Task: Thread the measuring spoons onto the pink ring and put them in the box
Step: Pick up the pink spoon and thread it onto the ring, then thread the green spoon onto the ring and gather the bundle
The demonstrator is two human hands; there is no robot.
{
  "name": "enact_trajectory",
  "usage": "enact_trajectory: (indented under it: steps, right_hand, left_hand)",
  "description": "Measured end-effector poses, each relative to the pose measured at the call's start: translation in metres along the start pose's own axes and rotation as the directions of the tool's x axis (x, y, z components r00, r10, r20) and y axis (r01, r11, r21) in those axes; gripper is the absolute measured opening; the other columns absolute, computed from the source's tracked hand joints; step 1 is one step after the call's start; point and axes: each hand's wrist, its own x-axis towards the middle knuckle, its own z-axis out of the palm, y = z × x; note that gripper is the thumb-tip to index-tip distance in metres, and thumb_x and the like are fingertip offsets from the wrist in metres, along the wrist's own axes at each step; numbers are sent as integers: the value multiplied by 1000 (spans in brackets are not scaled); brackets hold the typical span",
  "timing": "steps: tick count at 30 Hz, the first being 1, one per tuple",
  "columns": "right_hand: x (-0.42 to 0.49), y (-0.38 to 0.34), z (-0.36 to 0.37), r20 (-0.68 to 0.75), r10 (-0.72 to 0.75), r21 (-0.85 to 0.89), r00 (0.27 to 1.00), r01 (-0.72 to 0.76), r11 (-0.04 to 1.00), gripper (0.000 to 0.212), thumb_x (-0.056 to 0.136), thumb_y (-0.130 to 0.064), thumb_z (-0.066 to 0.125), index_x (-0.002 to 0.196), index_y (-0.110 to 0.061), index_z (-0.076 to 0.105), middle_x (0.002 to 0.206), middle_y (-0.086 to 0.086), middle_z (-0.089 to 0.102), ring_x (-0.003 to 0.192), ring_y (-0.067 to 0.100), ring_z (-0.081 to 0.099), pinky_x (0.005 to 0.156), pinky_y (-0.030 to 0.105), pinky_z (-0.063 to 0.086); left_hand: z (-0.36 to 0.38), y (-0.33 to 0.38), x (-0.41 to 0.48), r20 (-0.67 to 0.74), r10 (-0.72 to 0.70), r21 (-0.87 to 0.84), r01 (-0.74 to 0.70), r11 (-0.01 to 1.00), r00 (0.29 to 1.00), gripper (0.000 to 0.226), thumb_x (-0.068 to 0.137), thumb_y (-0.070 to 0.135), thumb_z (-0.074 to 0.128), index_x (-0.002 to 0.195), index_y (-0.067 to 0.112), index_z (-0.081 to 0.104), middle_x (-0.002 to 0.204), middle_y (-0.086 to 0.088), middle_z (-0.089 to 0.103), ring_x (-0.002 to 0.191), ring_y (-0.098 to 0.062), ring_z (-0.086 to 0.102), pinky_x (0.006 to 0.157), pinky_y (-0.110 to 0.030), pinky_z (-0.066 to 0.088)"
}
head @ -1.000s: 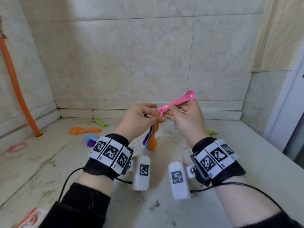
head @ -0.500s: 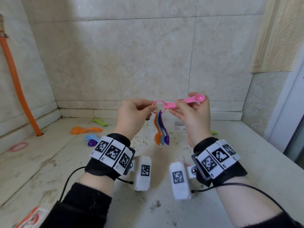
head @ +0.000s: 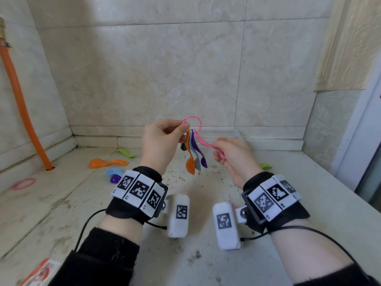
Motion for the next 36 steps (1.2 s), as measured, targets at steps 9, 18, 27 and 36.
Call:
enact_trajectory:
  steps: [9,18,27,36]
  right_hand:
    - [-1,5,6,121,85,-168,989,-64,984,10,93,-19,59,89,-18,68,93,5,62,86,20,59,75,30,59]
    - [2,5,4,86,10,-185,996,6,983,12,91,-15,63,102,-16,67,104,5,71,98,19,67,82,31,56]
    - [-9,-15,-12,-53,-127,-188,991,115,975,9,90,-14,63,90,-23,66,95,0,71,83,13,68,67,22,54]
    - [1,-57,-66,-8,50,-953,999,-23,301,30,93,-11,54,121,-13,66,118,5,64,111,21,58,97,32,46]
  left_hand:
    - [2,-2,0,37,0,-10,0,1000,999,3,80,17,75,82,19,73,67,0,73,65,-17,71,65,-27,60]
    - [3,-3,0,53,-15,-6,16,1000,998,2,80,19,75,80,18,73,60,4,70,55,-8,67,59,-22,57]
    - [7,-3,-6,113,-54,-89,65,994,992,7,79,20,76,73,19,72,63,0,72,59,-11,67,66,-28,59]
    - [8,-5,-7,144,-34,-103,50,993,989,6,79,19,76,75,17,73,64,1,72,58,-9,68,58,-18,54]
